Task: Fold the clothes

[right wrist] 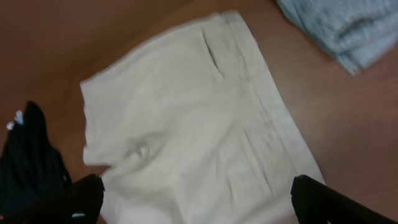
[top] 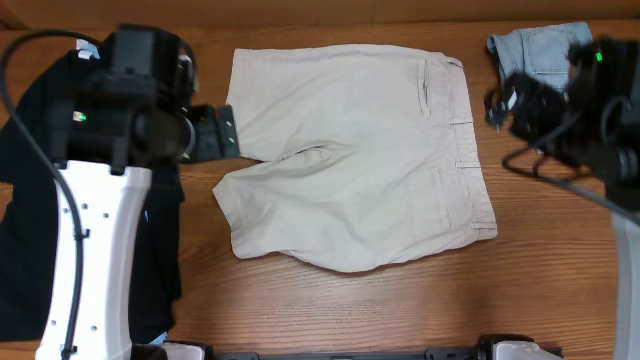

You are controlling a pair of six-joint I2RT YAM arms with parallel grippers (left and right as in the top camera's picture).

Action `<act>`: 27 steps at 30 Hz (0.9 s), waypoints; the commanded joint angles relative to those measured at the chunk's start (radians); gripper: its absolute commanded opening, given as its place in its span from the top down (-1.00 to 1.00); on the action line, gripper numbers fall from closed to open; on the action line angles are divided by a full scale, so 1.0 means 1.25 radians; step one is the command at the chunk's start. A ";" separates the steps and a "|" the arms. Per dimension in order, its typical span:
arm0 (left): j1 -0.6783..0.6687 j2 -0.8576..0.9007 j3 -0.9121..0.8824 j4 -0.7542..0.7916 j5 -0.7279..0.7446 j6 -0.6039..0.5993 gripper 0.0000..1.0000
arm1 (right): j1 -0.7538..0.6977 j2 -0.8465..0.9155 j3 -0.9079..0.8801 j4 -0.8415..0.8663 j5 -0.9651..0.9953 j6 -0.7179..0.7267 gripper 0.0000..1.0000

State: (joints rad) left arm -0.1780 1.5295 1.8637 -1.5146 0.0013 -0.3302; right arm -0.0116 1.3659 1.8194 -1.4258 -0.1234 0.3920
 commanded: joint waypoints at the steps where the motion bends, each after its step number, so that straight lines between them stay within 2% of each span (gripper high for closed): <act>1: -0.100 -0.028 -0.158 0.011 -0.026 -0.084 -0.89 | -0.001 0.020 -0.018 -0.059 0.045 0.023 -1.00; 6: -0.194 -0.070 -0.417 0.106 -0.029 -0.179 -0.79 | -0.001 0.019 -0.027 -0.076 0.077 0.022 -1.00; 12: -0.215 -0.078 -0.661 0.221 0.013 -0.221 -0.58 | -0.001 0.022 -0.037 -0.067 0.077 0.022 -1.00; 17: -0.231 -0.078 -0.760 0.331 0.094 -0.224 -0.43 | -0.001 0.025 -0.043 -0.065 0.076 0.022 -1.00; 21: -0.241 -0.077 -0.821 0.424 0.096 -0.224 -0.29 | -0.001 0.026 -0.043 -0.067 0.076 0.022 -1.00; 23: -0.240 -0.076 -0.853 0.463 0.086 -0.227 -0.25 | -0.001 0.026 -0.043 -0.068 0.076 0.022 -1.00; 27: -0.235 -0.074 -0.884 0.525 -0.013 -0.285 -0.28 | -0.001 0.026 -0.043 -0.072 0.077 0.022 -1.00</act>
State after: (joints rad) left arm -0.4717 1.4509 0.7826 -0.8959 0.0734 -0.6235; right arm -0.0116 1.4002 1.7714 -1.5146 -0.0406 0.4152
